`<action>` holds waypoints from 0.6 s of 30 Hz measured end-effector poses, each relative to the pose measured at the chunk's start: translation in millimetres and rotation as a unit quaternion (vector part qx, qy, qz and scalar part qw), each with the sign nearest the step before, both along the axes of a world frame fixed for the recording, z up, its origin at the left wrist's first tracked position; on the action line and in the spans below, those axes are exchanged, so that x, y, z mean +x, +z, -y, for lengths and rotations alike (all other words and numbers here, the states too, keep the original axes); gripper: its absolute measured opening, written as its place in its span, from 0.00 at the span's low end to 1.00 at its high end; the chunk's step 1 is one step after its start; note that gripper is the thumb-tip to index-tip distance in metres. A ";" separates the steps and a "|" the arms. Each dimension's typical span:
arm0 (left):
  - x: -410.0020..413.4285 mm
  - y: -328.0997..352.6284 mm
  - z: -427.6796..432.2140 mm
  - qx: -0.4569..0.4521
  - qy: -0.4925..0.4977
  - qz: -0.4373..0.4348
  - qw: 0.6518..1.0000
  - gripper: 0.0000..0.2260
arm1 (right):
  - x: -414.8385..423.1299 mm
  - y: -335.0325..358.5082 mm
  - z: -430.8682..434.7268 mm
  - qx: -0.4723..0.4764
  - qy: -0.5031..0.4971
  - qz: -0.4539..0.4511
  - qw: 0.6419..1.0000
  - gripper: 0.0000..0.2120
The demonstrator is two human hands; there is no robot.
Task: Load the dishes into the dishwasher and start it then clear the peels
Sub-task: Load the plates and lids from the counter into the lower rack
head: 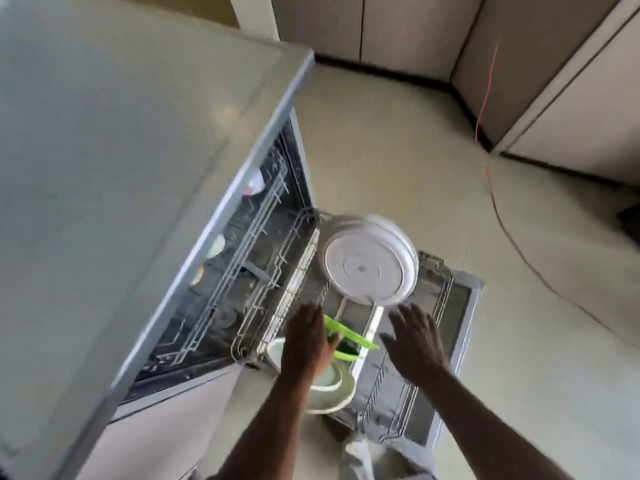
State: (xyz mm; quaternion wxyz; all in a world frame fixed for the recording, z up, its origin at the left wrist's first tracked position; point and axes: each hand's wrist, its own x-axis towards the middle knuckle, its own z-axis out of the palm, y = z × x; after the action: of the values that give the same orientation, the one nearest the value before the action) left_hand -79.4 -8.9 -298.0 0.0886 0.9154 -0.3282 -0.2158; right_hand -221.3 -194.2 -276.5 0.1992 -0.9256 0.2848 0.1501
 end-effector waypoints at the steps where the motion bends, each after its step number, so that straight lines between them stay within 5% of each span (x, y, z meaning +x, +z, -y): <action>1: -10.3 18.2 -5.2 0.001 -0.001 0.005 1.000 0.34 | -4.8 17.8 -6.5 0.004 0.011 -0.005 1.000 0.32; 6: -52.1 117.5 -32.3 0.013 0.029 0.057 0.998 0.36 | -19.9 107.5 -29.7 0.006 0.060 0.006 0.998 0.42; 14: -132.8 248.8 -103.0 -0.001 0.178 0.135 0.975 0.35 | -35.3 222.4 -75.4 0.016 0.165 0.094 0.982 0.28; 18: -187.6 284.6 -147.1 -0.037 0.254 0.184 0.949 0.30 | -41.4 255.6 -120.1 0.008 0.226 0.126 0.966 0.32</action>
State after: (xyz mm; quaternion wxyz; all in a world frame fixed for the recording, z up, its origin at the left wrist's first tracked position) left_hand -267.1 138.2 -13.5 0.1119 0.9883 -0.1036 -0.0015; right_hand -262.7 -74.0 -20.9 0.2016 -0.9757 0.0395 0.0756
